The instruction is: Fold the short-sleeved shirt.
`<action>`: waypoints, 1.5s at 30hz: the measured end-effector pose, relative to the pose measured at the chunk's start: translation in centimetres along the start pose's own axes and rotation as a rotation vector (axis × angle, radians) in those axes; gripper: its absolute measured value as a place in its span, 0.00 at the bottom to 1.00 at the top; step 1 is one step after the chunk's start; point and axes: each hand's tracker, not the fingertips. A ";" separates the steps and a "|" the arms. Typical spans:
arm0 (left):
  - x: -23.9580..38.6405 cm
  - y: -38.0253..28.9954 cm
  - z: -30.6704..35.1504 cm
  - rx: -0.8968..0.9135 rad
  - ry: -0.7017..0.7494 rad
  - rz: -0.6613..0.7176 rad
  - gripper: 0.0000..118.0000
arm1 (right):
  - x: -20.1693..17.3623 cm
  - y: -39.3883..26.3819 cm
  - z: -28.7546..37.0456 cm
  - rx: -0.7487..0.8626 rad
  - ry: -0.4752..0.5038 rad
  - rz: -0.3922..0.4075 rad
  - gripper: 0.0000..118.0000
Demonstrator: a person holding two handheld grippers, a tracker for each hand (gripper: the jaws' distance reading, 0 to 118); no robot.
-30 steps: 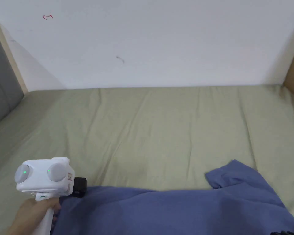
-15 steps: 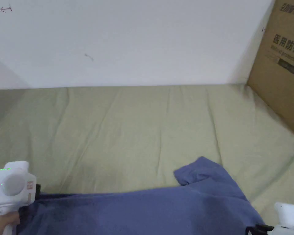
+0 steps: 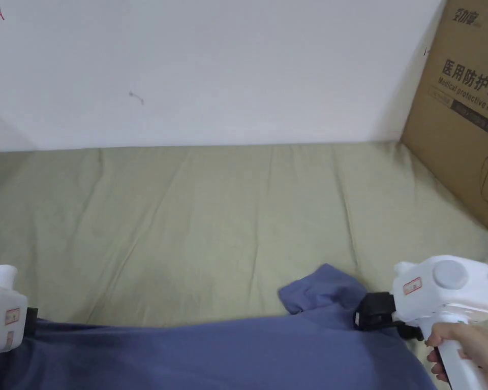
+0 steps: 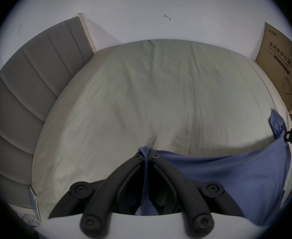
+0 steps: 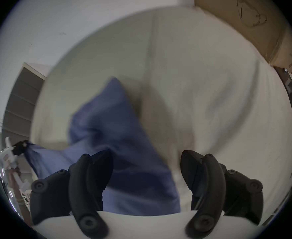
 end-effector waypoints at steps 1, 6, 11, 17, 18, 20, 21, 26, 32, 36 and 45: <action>0.1 -0.2 0.0 -0.004 0.005 -0.015 0.01 | -0.1 -0.2 -0.4 0.008 0.013 0.019 0.69; 0.3 0.0 -0.1 -0.008 0.013 -0.040 0.01 | -2.6 -0.9 2.2 0.045 -0.109 0.216 0.02; 0.3 0.5 1.4 0.003 0.015 -0.027 0.01 | -2.8 -1.3 3.9 0.051 -0.038 0.135 0.02; -0.5 2.8 7.8 0.091 0.016 -0.033 0.01 | -3.3 -0.2 12.1 0.189 0.096 0.083 0.02; -0.7 3.4 9.2 0.108 0.020 -0.034 0.01 | -3.6 -0.2 13.7 0.220 0.092 0.108 0.02; -1.0 4.3 12.4 0.176 0.037 -0.035 0.01 | -4.0 -0.1 17.2 0.273 0.109 0.120 0.02; -1.2 4.9 14.3 0.211 0.058 -0.045 0.01 | -4.1 0.0 19.2 0.309 0.131 0.111 0.02; -2.4 7.8 23.0 0.361 0.081 -0.019 0.01 | -4.8 0.2 28.5 0.474 0.185 0.110 0.02; -3.1 12.3 30.6 0.502 0.115 -0.005 0.01 | -6.8 2.8 37.8 0.594 0.196 0.119 0.02; -3.6 16.4 33.9 0.555 0.129 0.024 0.01 | -8.5 5.3 43.4 0.671 0.214 0.111 0.02; -4.7 26.3 38.6 0.640 0.165 0.058 0.01 | -12.9 11.5 54.2 0.821 0.194 0.082 0.02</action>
